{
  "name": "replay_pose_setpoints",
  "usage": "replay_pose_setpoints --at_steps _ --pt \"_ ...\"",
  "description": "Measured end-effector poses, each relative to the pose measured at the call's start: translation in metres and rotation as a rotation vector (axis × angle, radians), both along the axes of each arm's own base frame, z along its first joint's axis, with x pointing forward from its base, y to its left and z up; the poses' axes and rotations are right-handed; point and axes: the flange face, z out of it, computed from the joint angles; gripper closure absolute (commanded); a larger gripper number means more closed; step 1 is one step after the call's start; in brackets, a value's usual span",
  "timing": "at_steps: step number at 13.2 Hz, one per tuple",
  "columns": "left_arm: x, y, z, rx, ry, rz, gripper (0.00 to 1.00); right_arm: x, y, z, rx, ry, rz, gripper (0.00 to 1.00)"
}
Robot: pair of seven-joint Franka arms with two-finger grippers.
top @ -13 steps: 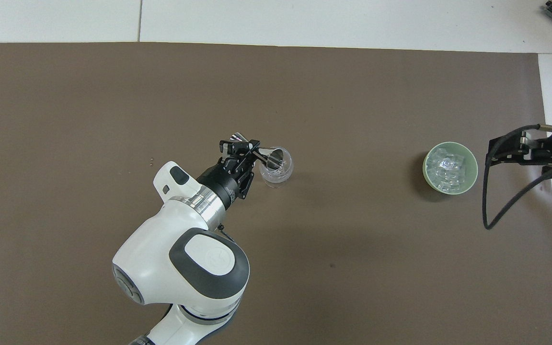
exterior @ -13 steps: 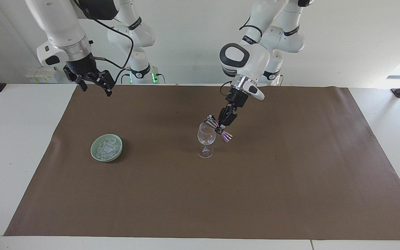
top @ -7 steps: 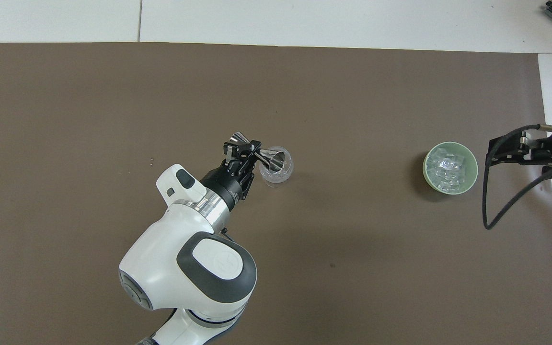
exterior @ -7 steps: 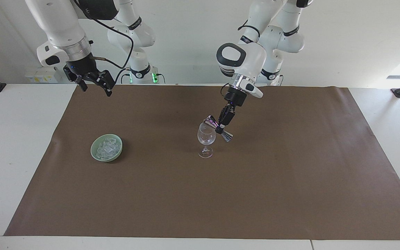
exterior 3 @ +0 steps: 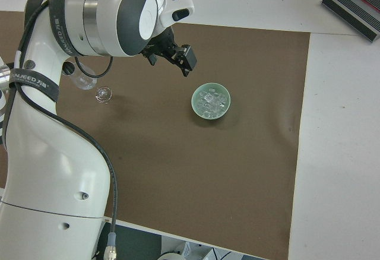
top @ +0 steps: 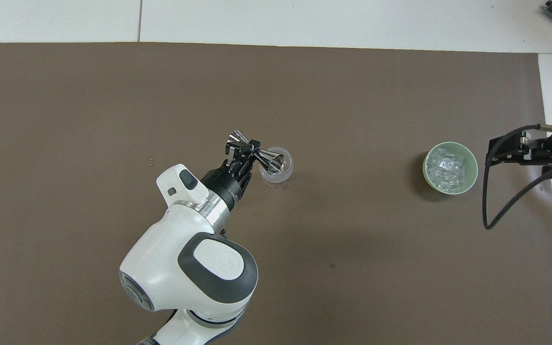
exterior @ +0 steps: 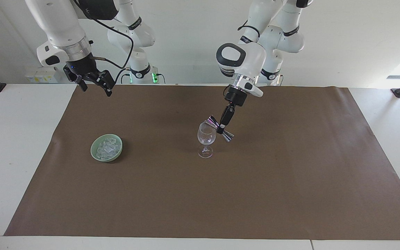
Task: Pour wine and add ice with both arms
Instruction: 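Tilt the jigger over the wine glass with the left gripper to pour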
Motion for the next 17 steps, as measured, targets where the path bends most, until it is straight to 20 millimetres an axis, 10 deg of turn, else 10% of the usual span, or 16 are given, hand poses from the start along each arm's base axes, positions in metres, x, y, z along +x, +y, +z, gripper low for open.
replay_pose_setpoints --at_steps 17 --pt "0.0059 -0.0001 0.0038 0.098 -0.071 -0.008 1.00 0.0000 0.0000 0.0000 0.000 0.000 0.000 0.00"
